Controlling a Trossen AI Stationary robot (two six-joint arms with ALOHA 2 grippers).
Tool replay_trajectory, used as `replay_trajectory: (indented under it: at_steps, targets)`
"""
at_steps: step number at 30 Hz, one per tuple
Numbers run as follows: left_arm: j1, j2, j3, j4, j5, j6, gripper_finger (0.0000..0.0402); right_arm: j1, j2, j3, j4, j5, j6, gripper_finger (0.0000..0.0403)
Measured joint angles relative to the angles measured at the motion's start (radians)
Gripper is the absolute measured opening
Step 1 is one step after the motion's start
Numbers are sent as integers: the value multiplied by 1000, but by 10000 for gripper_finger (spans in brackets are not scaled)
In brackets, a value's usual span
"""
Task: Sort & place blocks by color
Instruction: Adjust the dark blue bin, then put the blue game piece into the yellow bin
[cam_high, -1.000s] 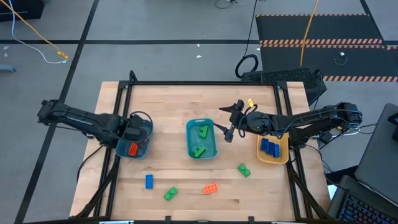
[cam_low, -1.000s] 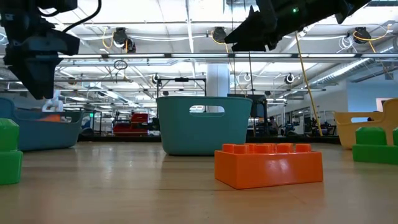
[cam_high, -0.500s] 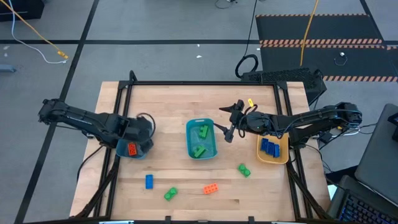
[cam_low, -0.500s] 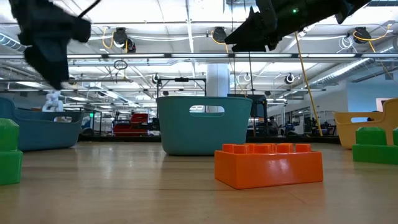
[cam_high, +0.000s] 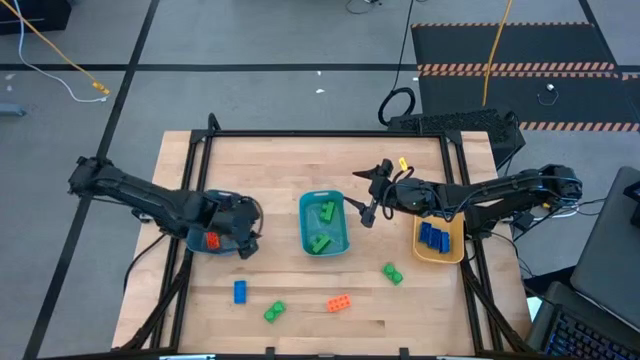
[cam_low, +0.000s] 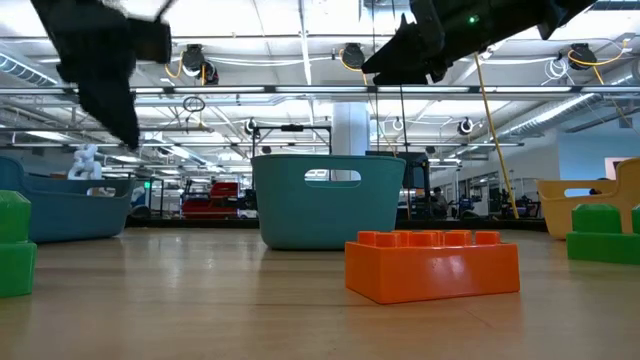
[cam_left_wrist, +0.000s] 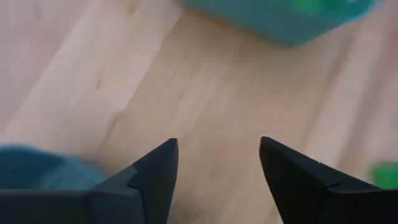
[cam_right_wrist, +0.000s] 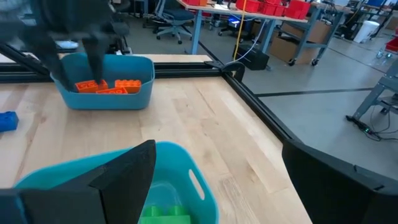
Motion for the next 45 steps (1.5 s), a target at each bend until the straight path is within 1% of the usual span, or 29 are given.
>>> replay_trajectory:
  at_steps: [2,6,13,27,29,34,39,45]
  targets:
    - [29,38,-30,0,19,-20,214,4,0,0,0,0,-1,341]
    - [74,108,-82,0,24,-31,200,5,0,0,0,-2,-1,341]
    - [139,187,-120,-8,24,-39,194,5,0,0,0,-2,-3,341]
    - [219,193,-118,-83,0,-60,181,5,0,0,0,-2,-3,341]
    - [218,193,-109,-87,14,-47,179,5,0,0,-1,-1,-3,341]
    - [216,192,-62,-102,85,2,178,5,0,0,-1,-1,-3,341]
    - [216,171,7,-134,93,33,176,5,0,0,-3,-1,-3,341]
    - [215,158,125,-237,91,75,162,5,0,0,-3,-1,-3,341]
